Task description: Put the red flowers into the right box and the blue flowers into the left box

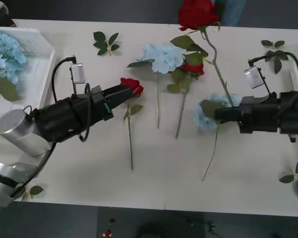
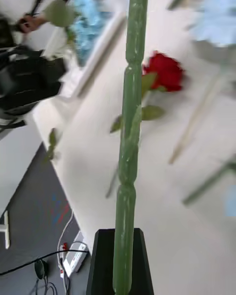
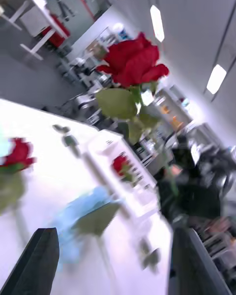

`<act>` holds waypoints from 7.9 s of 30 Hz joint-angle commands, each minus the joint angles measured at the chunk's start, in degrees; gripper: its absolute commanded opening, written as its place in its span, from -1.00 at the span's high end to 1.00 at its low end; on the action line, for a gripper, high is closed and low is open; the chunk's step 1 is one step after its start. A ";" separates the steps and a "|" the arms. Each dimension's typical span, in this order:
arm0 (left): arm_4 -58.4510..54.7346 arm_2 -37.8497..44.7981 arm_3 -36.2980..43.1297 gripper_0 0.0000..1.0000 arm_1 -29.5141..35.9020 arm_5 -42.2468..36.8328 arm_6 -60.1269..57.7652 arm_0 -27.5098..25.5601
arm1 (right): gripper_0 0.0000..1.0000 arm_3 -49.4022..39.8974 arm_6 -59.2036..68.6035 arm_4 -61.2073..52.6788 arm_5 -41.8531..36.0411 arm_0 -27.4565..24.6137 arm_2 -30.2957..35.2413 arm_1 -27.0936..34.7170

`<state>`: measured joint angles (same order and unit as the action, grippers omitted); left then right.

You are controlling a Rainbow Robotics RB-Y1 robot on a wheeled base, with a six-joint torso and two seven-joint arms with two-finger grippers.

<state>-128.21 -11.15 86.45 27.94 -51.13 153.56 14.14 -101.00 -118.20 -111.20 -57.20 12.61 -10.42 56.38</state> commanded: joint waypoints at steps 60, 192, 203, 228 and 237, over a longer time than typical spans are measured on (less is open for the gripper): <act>108.52 -2.48 -7.53 -0.56 -17.31 -2.93 -68.92 13.81 | -1.00 37.11 5.17 14.60 9.21 -1.71 0.84 27.12; 90.94 8.86 -1.64 1.00 -13.27 -3.28 -50.73 10.82 | 0.92 13.81 66.17 36.31 15.18 19.64 -30.62 -3.20; 67.56 21.34 7.77 1.00 -13.27 -21.47 -49.06 10.30 | 1.00 13.81 65.99 36.31 15.71 19.64 -30.62 -3.29; 32.41 22.57 7.15 1.00 -17.40 -27.10 -20.58 5.64 | -1.00 13.81 65.90 34.99 16.77 19.64 -30.62 -3.11; 22.56 11.41 7.15 1.00 -17.48 -11.45 -11.00 1.07 | -1.00 12.67 51.75 22.34 18.44 19.64 -29.13 2.86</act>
<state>-103.59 1.34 92.30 10.25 -64.61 139.27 15.67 -86.71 -56.43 -86.53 -38.80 30.50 -41.50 55.58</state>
